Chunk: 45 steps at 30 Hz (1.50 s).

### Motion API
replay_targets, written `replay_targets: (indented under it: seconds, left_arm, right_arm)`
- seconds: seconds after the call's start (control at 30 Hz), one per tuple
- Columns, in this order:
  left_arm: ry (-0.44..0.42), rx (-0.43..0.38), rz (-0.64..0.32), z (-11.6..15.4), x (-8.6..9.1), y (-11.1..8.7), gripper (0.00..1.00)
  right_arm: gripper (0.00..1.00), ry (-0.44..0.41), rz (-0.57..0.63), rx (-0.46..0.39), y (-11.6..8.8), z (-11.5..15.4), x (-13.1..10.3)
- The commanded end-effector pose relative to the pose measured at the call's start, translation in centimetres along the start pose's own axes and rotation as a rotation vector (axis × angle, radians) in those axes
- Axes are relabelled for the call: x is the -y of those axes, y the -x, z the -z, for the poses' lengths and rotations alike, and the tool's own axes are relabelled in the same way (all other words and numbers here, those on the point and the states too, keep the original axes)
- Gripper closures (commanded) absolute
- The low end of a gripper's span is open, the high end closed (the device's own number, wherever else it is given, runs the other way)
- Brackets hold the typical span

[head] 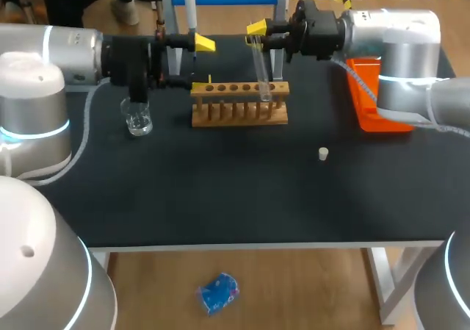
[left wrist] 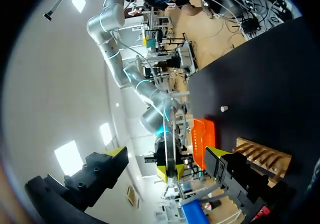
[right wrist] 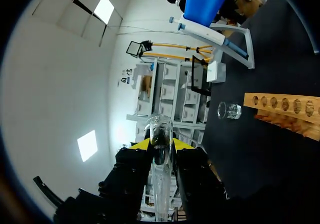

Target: Invert the test tube, pick up the pipette, mount the tip to pipette, aspirate from beaker and dispense into the tube, eject the tip, return the pipette, and cap with the stopper.

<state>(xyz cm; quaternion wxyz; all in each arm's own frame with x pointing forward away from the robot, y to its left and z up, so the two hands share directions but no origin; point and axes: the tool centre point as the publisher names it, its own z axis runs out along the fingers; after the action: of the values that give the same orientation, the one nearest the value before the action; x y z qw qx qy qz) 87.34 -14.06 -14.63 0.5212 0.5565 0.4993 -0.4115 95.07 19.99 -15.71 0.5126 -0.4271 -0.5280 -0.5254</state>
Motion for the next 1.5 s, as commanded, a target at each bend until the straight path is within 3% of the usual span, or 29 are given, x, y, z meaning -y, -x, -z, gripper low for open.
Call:
replay_targets:
  seconds: [0.03, 0.23, 0.6, 1.17, 1.3, 1.43, 1.5]
  left_arm:
    - [-0.022, 0.012, 0.013, -2.2, -1.2, -0.8, 0.00]
    - [-0.023, 0.066, 0.044, -4.0, -1.4, -1.6, 0.00]
    - [-0.061, 0.128, 0.039, -6.4, -1.2, -1.0, 0.00]
    - [-0.110, 0.122, 0.016, -8.4, -0.8, 0.0, 0.00]
    - [-0.110, 0.100, 0.078, -9.0, -0.5, -0.3, 0.00]
    - [-0.068, 0.037, 0.238, -9.4, -0.5, -1.2, 0.00]
    - [-0.078, 0.050, 0.210, -9.5, -0.4, -1.0, 0.00]
  right_arm:
    - [1.00, 0.000, 0.001, 0.003, -0.1, 0.0, 0.0]
    - [1.00, 0.000, 0.001, 0.003, -0.1, 0.0, 0.0]
    - [1.00, 0.000, 0.001, 0.003, -0.1, 0.0, 0.0]
    - [1.00, 0.000, 0.001, 0.003, -0.1, 0.0, 0.0]
    - [1.00, 0.000, 0.001, 0.003, -0.1, 0.0, 0.0]
    - [1.00, 0.000, 0.001, 0.003, -0.1, 0.0, 0.0]
    - [1.00, 0.000, 0.001, 0.003, -0.1, 0.0, 0.0]
